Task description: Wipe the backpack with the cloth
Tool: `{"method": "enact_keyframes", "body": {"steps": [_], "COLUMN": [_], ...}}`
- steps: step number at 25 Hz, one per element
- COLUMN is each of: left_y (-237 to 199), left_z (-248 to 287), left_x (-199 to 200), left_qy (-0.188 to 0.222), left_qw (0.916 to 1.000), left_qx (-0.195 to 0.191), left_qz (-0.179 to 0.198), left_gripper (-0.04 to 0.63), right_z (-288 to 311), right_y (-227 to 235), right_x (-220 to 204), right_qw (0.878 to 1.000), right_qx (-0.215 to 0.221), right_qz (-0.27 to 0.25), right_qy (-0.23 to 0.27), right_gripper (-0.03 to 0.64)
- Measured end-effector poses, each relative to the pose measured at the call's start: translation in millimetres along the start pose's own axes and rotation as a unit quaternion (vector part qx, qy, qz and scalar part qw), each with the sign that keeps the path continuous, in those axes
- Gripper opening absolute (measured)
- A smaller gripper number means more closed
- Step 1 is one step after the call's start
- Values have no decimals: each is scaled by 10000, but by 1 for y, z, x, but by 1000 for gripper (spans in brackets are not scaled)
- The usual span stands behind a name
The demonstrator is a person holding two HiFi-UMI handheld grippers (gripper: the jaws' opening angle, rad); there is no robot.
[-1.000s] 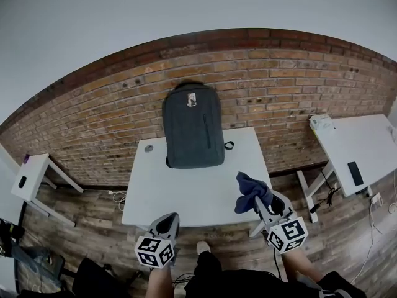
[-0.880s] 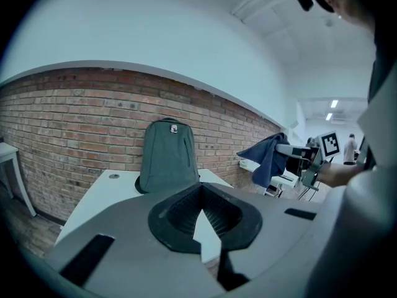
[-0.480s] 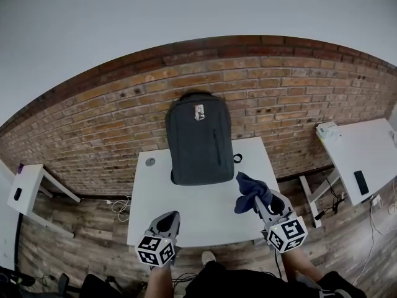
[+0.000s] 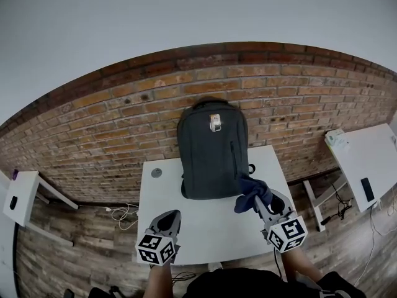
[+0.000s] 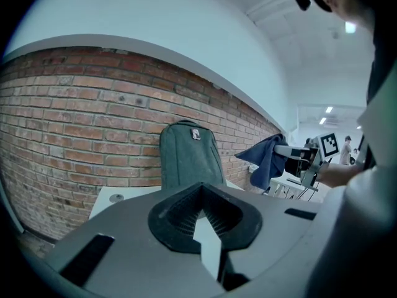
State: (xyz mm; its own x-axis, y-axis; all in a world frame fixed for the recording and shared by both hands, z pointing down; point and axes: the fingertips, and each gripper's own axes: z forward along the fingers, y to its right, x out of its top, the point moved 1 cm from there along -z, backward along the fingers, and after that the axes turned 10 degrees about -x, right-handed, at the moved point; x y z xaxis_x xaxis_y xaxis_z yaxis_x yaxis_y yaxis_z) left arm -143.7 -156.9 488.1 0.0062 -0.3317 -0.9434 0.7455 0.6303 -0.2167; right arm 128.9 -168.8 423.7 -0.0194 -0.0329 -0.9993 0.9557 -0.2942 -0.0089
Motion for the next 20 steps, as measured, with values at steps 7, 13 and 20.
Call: {"method": "enact_keyframes", "body": {"steps": [7,13,20], "left_y": [-43,-58,-58], "left_z": [15,28,42], "left_x": [7,4,9], "left_qy": [-39,-42,-50], "left_qw": [9997,9994,9994], "left_qx": [-228,-336,-311], "left_qz": [-23,-99,-134], "left_gripper": [-9,-9,-9], "right_z": [27,37,56], "right_y": [-14,-14,1], "right_x": [-2,-6,3], "right_qw": [9996,9991,9995], "right_qx": [-246,-354,-307], "right_qz": [-70,-149,-77], "right_qy": [-76,-164,-63], "right_gripper": [115,115,115]}}
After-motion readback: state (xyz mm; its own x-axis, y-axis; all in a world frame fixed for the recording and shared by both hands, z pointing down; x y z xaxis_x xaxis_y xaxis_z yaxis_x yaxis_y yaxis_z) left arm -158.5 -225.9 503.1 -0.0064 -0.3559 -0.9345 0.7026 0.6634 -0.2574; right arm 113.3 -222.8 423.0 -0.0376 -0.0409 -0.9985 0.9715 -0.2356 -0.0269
